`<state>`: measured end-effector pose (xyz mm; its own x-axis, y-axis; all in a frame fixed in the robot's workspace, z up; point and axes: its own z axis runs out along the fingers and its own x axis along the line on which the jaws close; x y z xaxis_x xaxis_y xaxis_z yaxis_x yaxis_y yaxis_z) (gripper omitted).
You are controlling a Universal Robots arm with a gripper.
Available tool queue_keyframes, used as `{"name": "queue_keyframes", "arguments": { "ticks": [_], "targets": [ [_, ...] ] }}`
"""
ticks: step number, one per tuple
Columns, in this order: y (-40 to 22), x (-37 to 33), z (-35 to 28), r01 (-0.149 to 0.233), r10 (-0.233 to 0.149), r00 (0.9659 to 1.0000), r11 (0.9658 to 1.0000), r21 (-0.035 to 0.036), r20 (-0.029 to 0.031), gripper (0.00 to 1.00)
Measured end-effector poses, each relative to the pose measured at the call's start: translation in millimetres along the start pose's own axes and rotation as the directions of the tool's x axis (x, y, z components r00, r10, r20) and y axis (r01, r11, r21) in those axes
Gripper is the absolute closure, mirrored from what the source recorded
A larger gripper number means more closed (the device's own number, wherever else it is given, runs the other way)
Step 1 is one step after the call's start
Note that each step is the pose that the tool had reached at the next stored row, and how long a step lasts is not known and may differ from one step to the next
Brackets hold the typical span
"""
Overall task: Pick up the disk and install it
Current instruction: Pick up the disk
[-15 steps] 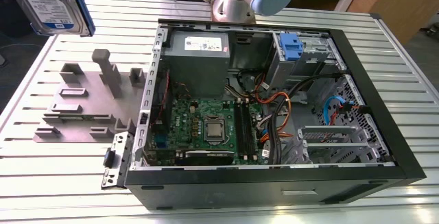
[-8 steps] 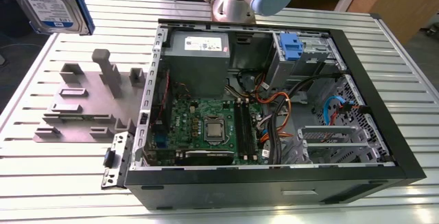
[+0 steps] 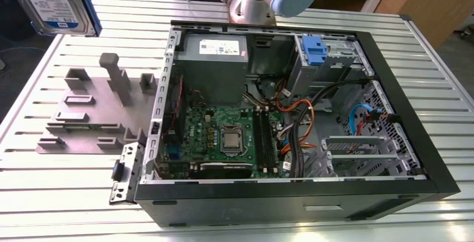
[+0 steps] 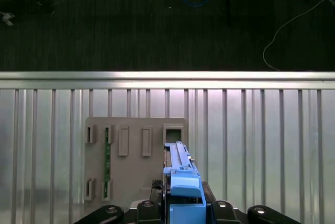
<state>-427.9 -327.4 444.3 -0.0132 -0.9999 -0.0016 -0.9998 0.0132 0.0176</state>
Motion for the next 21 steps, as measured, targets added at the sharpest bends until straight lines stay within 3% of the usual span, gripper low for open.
{"name": "queue_keyframes", "arguments": {
  "ticks": [11,16,21],
  "targets": [
    [0.0,0.0,-3.6,0.0,0.0,1.0,1.0,-0.0002,0.0046,0.64],
    [0.0,0.0,-3.8,0.001,-0.001,0.9996,1.0,-0.0004,0.0271,0.64],
    [0.1,0.0,-5.0,0.001,-0.001,0.9995,1.0,-0.0004,0.0312,0.64]
  ]
}}
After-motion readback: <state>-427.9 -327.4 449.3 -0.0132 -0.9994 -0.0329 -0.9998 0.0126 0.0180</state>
